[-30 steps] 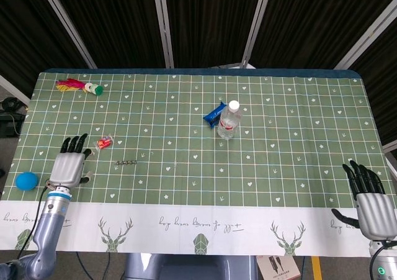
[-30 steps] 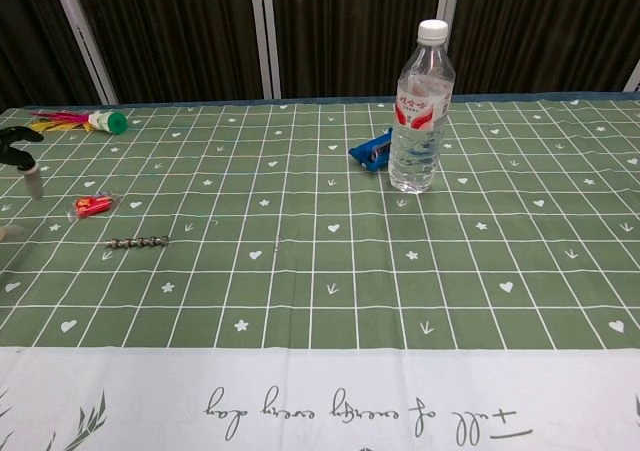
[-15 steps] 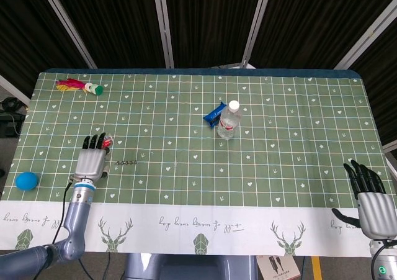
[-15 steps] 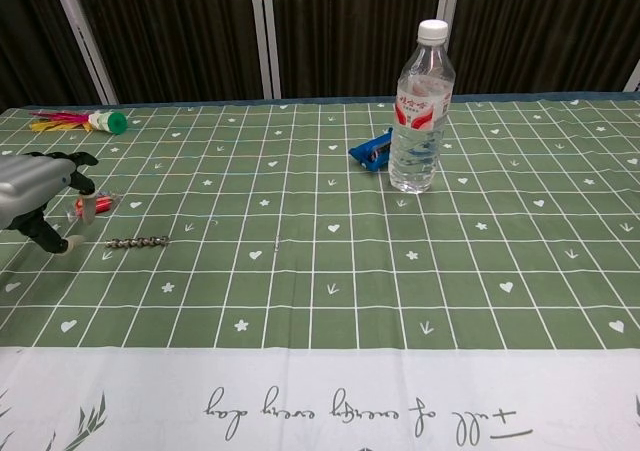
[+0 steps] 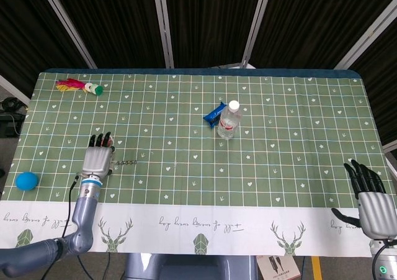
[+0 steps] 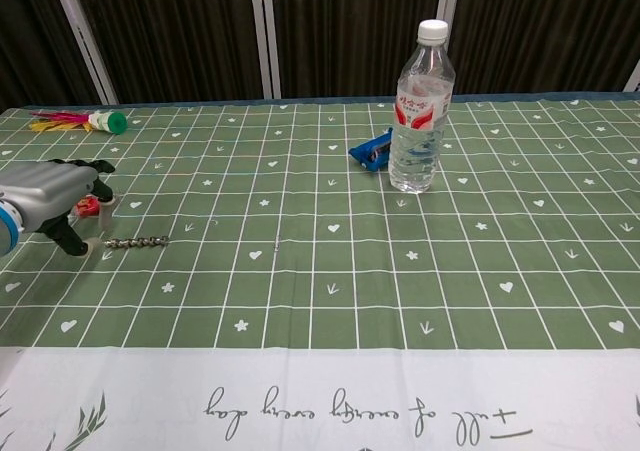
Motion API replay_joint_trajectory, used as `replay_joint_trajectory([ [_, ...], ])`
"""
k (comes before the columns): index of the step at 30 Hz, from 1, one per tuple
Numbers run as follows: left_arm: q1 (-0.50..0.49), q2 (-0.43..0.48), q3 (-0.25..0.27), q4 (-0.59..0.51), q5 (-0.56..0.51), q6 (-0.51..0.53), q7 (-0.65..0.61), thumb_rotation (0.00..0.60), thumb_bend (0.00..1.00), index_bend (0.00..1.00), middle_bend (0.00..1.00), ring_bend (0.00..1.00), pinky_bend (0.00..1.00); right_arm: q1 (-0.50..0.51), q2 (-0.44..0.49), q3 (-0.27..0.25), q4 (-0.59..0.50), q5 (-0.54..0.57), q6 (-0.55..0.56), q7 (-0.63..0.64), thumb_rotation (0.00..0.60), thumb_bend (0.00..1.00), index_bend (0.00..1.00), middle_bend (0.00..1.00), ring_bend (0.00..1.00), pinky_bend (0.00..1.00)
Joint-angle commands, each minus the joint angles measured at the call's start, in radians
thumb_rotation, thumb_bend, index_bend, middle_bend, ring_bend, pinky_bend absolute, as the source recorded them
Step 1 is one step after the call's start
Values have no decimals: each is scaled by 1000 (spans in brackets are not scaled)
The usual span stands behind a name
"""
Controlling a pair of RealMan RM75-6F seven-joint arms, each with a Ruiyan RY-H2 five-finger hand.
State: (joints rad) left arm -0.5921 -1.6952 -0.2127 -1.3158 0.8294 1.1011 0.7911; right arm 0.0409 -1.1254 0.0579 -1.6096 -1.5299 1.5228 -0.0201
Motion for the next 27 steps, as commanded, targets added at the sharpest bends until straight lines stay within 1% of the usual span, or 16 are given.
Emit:
replay_joint_trajectory([
  [1,-8,-10,4,12,-3,-3,7,600,326,481,0,0,0,0,0,0,0,1,0,2,600,1,53,0,0,94],
  [6,-20,-33,8,40,-13,-2,13,600,326,488,0,0,0,1,1,1,0,2,-2,8,600,0,52,0,0,94],
  [17,-30,-55,18,65,-28,2,13,600,327,514,0,0,0,1,2,1,-2,2,-1,15,600,0,53,0,0,94],
  [23,-30,-63,28,73,-32,4,16,600,397,534,0,0,0,0,3,1,-4,3,0,17,600,1,53,0,0,94],
  [27,-28,-64,32,67,-27,10,9,600,404,542,0,0,0,-2,3,1,-5,5,2,17,600,1,53,0,0,94],
])
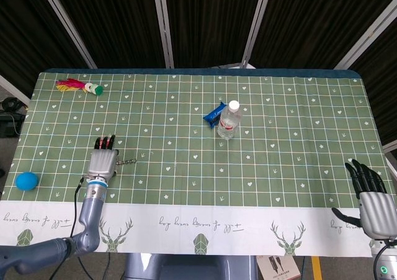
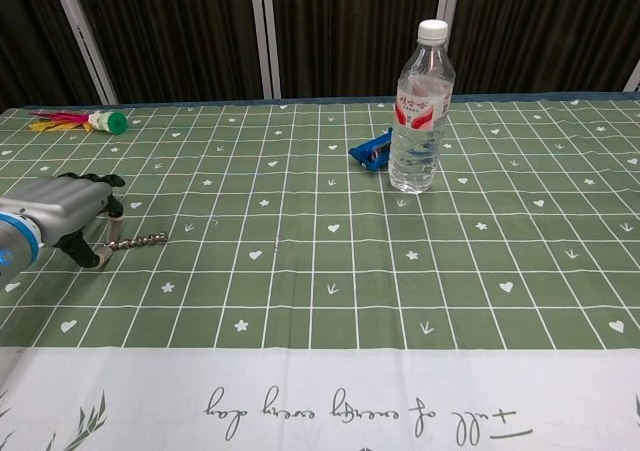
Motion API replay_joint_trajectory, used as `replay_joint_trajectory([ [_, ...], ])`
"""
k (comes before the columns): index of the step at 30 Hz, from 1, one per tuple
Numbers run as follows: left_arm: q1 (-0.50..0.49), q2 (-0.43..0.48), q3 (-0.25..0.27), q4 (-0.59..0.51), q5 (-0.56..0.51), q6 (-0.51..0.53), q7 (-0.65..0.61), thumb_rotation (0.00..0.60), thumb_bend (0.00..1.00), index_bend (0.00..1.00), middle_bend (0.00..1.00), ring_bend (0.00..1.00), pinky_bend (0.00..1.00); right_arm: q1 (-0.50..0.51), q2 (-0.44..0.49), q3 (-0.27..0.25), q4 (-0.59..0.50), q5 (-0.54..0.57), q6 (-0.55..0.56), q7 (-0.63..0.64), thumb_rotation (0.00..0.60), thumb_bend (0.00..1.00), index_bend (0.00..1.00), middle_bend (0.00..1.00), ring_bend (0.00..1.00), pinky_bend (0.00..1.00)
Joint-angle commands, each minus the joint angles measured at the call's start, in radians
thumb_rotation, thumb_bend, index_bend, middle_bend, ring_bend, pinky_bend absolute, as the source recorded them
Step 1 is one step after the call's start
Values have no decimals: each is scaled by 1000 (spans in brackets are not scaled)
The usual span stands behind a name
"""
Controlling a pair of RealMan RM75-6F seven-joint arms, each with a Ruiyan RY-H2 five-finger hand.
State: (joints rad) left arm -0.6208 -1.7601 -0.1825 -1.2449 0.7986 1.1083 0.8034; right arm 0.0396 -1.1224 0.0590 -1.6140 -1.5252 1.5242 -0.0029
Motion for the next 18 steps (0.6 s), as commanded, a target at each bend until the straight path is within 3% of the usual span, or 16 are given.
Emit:
replay_joint_trajectory([
  [1,1,2,2,-6,6,4,-5,600,404,545,0,0,0,-1,0,0,0,1,1,0,600,1,53,0,0,94],
  [10,-6,81,2,-112,88,44,-15,600,405,549,0,0,0,-2,-1,-1,-4,-1,3,-12,600,1,53,0,0,94],
  [18,-50,204,52,-221,256,66,64,600,404,550,0,0,0,-2,-2,0,-8,3,2,-18,600,1,53,0,0,94],
])
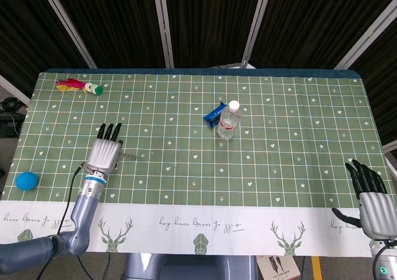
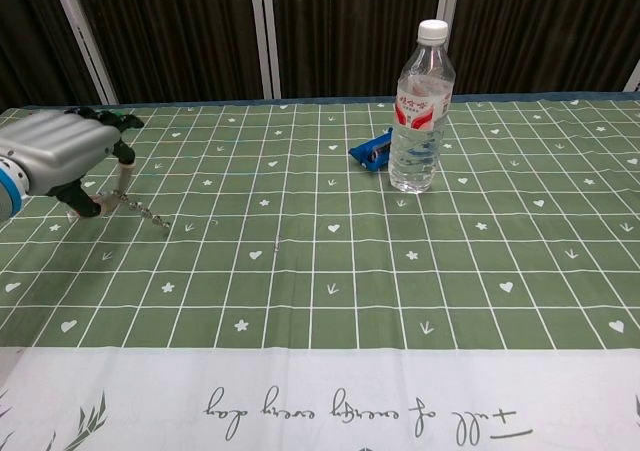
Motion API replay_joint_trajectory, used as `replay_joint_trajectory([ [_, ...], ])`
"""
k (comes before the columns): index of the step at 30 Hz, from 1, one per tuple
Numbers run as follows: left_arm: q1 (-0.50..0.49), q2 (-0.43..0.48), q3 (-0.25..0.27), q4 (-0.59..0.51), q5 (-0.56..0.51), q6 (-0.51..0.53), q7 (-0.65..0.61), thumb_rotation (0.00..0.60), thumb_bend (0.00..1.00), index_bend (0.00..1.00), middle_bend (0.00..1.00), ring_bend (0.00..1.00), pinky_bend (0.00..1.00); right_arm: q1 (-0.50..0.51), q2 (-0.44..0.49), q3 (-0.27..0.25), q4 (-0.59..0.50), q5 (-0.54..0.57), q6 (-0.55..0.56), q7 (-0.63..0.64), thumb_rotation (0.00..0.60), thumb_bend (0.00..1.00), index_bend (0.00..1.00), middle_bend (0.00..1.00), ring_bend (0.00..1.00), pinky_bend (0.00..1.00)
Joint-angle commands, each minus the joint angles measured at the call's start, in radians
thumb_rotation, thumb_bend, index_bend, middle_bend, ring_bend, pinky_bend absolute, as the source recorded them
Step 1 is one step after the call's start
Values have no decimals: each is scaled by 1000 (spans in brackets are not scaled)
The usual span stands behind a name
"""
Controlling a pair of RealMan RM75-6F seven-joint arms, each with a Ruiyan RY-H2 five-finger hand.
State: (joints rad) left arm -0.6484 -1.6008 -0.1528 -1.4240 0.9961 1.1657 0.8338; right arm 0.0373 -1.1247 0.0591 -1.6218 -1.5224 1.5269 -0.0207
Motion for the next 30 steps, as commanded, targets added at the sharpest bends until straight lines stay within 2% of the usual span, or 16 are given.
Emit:
replay_joint_trajectory([
  [1,-29,55,28,-50,79,9,45,600,404,550,0,0,0,0,0,-1,0,0,-1,-2,600,1,53,0,0,94],
  [5,-65,86,58,-52,197,13,92,600,404,551,0,0,0,1,-1,0,-1,-1,-2,-3,600,1,53,0,0,94],
  [9,-94,88,70,-56,265,4,114,600,405,554,0,0,0,1,-1,0,1,0,-2,0,600,2,53,0,0,94],
  [18,-125,43,63,-56,290,-14,158,600,404,562,0,0,0,1,2,1,-1,3,-4,8,600,1,53,0,0,94],
  [30,-152,-7,44,-42,251,-41,226,600,404,568,0,0,0,2,3,-2,2,-11,1,11,600,1,53,0,0,94],
])
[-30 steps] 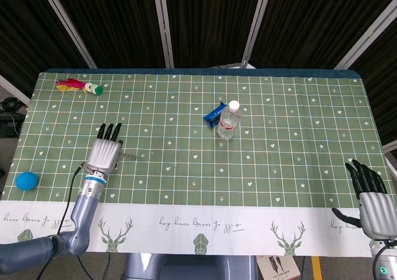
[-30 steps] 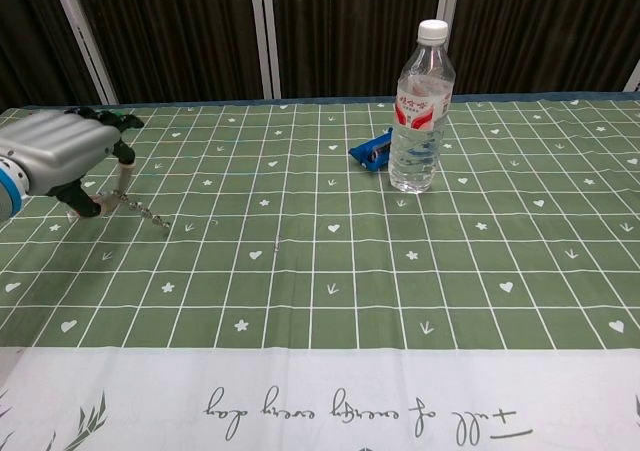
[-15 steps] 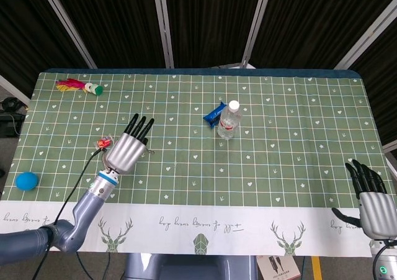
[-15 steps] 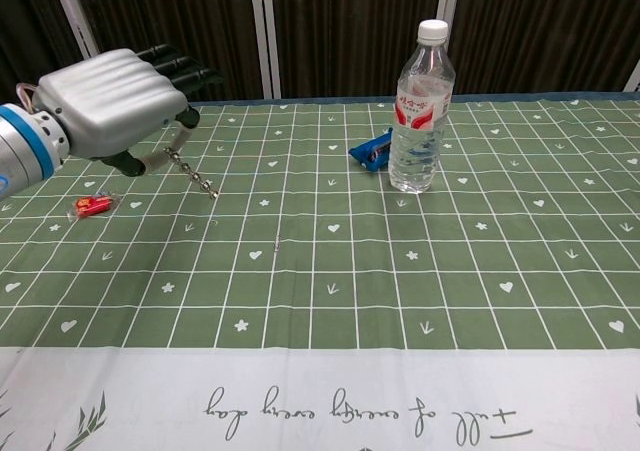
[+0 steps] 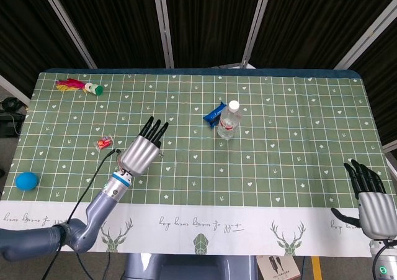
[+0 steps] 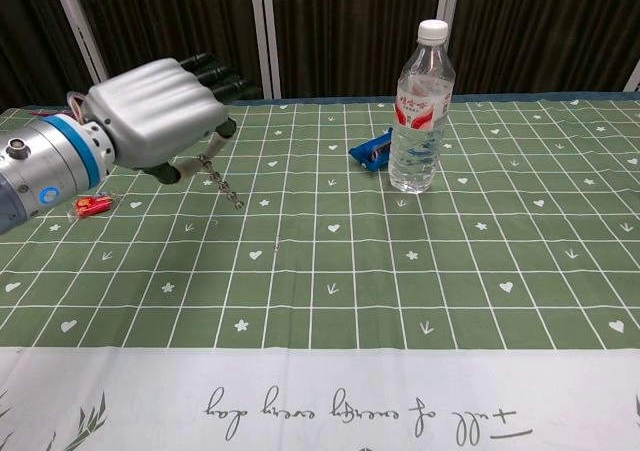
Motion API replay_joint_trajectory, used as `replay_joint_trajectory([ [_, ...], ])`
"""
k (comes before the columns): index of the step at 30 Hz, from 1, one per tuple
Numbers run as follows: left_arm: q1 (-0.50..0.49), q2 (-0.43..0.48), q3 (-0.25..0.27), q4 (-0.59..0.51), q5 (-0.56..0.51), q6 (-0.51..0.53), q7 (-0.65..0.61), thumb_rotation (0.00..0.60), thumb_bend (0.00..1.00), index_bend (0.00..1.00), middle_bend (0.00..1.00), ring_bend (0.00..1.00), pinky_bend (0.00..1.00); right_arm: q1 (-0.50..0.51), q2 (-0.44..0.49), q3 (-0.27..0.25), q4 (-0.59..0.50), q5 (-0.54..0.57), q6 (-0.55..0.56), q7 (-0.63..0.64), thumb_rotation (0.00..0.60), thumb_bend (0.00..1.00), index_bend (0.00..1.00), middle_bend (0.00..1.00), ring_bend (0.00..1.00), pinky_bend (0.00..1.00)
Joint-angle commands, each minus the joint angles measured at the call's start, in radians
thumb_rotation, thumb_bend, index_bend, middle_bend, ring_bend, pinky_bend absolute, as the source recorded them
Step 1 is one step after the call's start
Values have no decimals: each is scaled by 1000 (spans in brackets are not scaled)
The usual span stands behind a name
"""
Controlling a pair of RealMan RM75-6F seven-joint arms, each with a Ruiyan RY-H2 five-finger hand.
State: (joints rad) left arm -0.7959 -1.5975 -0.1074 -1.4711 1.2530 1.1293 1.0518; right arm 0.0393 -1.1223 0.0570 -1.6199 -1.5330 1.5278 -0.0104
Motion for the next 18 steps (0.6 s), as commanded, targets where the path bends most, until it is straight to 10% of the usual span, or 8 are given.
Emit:
replay_joint_trajectory([
  [1,-6,-15,-1,7,-8,-7,10,600,403,568,0,0,0,0,0,0,0,0,0,2,600,1,53,0,0,94],
  [18,-22,-102,2,59,-28,-22,27,600,404,569,0,0,0,0,2,0,2,-1,1,6,600,1,53,0,0,94],
])
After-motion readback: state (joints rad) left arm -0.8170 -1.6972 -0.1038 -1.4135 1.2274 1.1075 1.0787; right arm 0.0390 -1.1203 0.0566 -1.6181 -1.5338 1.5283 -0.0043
